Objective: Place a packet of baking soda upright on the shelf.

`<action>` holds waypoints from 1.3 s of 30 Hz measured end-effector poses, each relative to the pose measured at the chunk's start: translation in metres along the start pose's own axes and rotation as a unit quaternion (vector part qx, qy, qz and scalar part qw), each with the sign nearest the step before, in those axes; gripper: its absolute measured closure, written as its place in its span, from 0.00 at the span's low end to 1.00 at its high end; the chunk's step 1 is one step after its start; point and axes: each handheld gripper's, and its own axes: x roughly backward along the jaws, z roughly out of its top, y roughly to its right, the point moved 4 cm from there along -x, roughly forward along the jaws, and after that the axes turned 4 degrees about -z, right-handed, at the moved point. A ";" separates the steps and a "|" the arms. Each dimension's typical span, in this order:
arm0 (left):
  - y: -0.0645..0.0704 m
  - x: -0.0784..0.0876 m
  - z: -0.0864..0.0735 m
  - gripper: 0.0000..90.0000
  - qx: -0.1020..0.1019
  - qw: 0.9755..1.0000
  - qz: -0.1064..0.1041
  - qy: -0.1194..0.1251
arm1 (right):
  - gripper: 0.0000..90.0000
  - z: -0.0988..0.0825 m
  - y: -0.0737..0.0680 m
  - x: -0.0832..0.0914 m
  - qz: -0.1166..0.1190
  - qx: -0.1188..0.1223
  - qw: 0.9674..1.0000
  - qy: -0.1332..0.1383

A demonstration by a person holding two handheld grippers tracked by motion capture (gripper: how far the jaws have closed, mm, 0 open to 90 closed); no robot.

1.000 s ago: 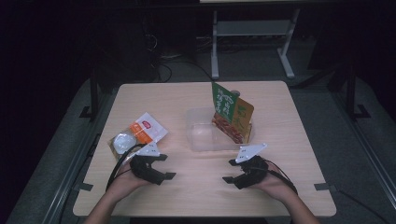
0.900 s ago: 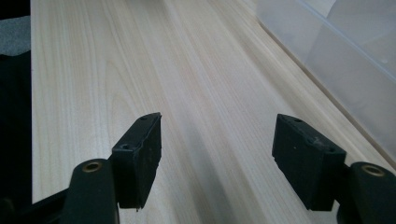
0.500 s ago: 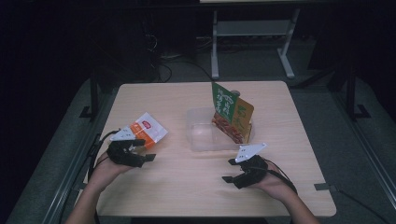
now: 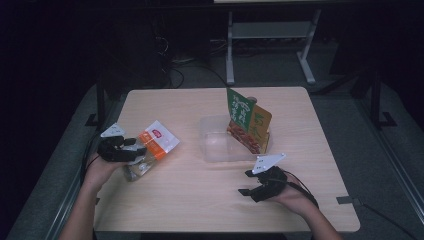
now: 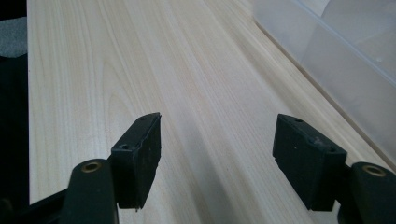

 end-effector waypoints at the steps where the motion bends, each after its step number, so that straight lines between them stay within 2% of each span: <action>1: -0.005 0.000 0.000 0.37 0.003 1.000 0.004 0.000 | 0.36 0.000 0.000 0.000 0.000 0.000 1.000 0.000; 4: -0.018 -0.003 0.000 0.37 0.023 1.000 0.010 0.014 | 0.36 0.000 0.000 0.000 0.000 0.000 1.000 -0.001; 6: -0.026 -0.006 -0.002 0.37 0.017 1.000 0.017 -0.003 | 0.36 -0.001 0.001 0.000 0.001 0.000 1.000 0.000; 9: -0.033 -0.014 -0.003 0.37 0.030 0.999 0.015 -0.005 | 0.36 -0.001 0.003 0.000 -0.002 0.001 1.000 0.003; 10: -0.035 -0.016 -0.004 0.36 0.026 0.999 0.013 -0.015 | 0.36 -0.001 0.003 0.001 -0.002 -0.001 1.000 0.002; 14: -0.039 -0.026 -0.010 0.35 0.033 0.999 0.010 -0.034 | 0.36 -0.002 0.003 0.002 -0.005 -0.005 1.000 0.002; 16: -0.037 -0.031 -0.015 0.36 0.029 0.998 0.006 -0.051 | 0.36 -0.002 0.003 0.002 -0.005 -0.006 1.000 0.002; 18: -0.036 -0.033 -0.016 0.36 0.035 0.998 -0.006 -0.047 | 0.36 -0.002 0.003 0.002 -0.006 -0.005 1.000 0.002; 25: -0.037 -0.035 -0.018 0.41 0.039 0.998 -0.002 -0.053 | 0.36 -0.003 0.003 0.002 -0.007 -0.006 1.000 0.001; 27: -0.038 -0.034 -0.019 0.47 0.036 0.998 0.004 -0.057 | 0.36 -0.003 0.003 0.002 -0.007 -0.005 1.000 0.001; 32: -0.040 -0.033 -0.023 0.63 0.039 0.997 0.004 -0.061 | 0.36 -0.003 0.003 0.002 -0.008 -0.006 1.000 0.000; 36: -0.040 -0.032 -0.027 0.80 0.052 0.997 -0.024 -0.060 | 0.36 -0.003 0.003 0.002 -0.009 -0.005 1.000 0.000; 39: -0.038 -0.031 -0.026 0.93 0.048 0.996 -0.029 -0.066 | 0.36 -0.003 0.003 0.002 -0.010 -0.005 1.000 0.000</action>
